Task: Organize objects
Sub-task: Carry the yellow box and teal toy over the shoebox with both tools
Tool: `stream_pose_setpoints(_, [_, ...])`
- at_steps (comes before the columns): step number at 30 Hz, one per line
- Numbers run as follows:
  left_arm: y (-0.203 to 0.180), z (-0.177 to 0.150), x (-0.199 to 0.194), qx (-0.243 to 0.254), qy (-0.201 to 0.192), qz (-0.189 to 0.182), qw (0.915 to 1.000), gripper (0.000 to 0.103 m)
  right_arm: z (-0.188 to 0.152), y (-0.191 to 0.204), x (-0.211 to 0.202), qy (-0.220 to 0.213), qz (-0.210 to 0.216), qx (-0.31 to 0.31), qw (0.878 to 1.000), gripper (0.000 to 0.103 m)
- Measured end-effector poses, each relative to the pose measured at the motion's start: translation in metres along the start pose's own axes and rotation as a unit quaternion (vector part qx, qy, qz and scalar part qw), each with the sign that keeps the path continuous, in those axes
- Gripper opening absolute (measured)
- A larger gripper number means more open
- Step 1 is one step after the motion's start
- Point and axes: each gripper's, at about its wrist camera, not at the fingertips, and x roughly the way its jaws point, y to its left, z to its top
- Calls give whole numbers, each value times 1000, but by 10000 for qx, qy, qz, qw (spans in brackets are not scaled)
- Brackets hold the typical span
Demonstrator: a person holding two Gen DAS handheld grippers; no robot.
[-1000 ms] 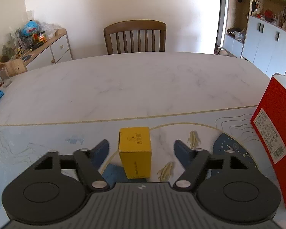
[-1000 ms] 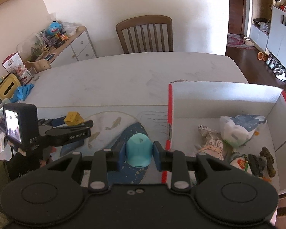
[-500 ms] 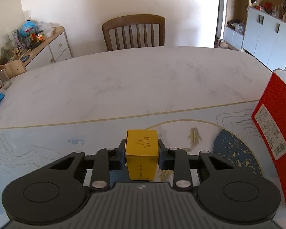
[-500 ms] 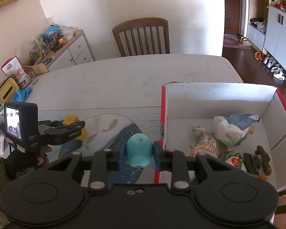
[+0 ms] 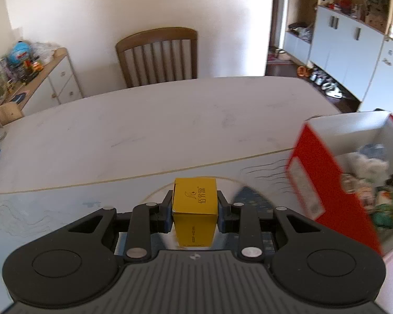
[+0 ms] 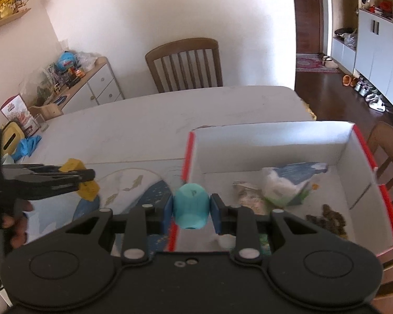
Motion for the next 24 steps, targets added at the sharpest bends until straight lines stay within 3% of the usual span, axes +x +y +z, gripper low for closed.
stream_pose_setpoints(13, [-77,34,-55,245,-301,-696,9968,30,-15,-80,-22,-135,-249,206,9994,29])
stream_pose_setpoints(24, [-175,43,-34,755,26,-1366,9877,30,-19,-131,-21,-54,-470,27,9989,29])
